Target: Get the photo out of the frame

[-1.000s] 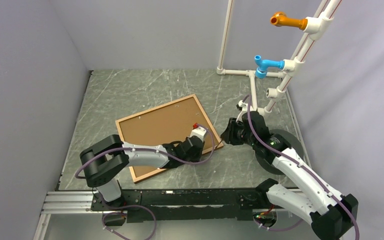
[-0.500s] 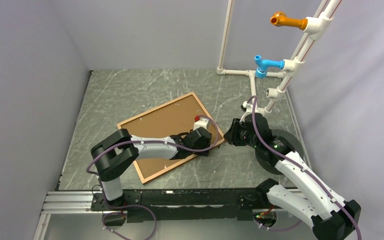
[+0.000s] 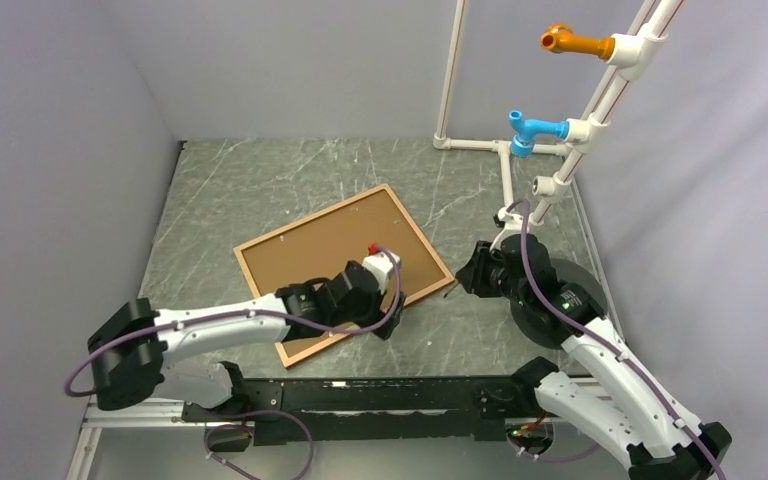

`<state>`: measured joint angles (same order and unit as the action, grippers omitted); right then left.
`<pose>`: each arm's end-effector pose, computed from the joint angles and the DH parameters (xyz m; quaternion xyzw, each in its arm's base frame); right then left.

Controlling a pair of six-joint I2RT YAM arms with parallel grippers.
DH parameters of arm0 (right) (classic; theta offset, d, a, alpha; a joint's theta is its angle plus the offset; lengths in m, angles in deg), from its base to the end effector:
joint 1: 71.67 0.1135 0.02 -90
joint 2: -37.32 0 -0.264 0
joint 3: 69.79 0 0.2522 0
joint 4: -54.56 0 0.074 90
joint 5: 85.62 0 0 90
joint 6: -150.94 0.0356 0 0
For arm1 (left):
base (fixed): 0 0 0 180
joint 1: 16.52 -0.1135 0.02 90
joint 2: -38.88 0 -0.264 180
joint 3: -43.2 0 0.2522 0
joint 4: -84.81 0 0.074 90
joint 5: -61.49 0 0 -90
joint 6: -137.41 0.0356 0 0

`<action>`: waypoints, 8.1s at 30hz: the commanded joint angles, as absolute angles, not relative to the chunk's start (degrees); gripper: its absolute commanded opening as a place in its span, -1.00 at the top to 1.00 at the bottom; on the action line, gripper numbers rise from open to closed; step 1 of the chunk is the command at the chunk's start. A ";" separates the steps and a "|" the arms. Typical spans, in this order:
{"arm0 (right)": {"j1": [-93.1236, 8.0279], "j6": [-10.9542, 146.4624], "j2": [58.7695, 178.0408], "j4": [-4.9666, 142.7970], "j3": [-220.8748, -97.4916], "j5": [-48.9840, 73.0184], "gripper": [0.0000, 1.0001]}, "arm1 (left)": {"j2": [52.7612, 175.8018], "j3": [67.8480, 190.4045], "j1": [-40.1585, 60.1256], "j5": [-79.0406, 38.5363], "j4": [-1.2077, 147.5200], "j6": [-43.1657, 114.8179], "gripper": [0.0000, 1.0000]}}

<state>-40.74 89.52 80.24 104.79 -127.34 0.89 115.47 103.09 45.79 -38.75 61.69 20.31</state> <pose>0.1382 0.0803 0.2932 -0.0043 0.8891 0.2032 0.4101 0.1376 -0.2486 0.2280 0.2368 0.8712 -0.2397 0.3570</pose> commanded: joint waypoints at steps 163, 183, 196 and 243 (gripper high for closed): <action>-40.05 82.13 128.13 87.75 -147.64 -0.87 1.00 | 85.26 72.25 40.71 -24.84 65.47 -4.94 -0.66; -40.13 79.71 124.67 87.34 -150.55 -2.70 1.00 | 82.29 70.66 40.65 -24.31 65.21 -6.08 -0.67; -42.71 76.51 133.60 88.44 -157.80 -3.35 1.00 | 82.14 70.27 40.71 -23.95 65.16 -6.15 -0.68; -42.76 79.62 95.14 83.11 -128.28 5.83 1.00 | 73.22 75.94 40.62 -27.73 52.51 -2.14 -0.80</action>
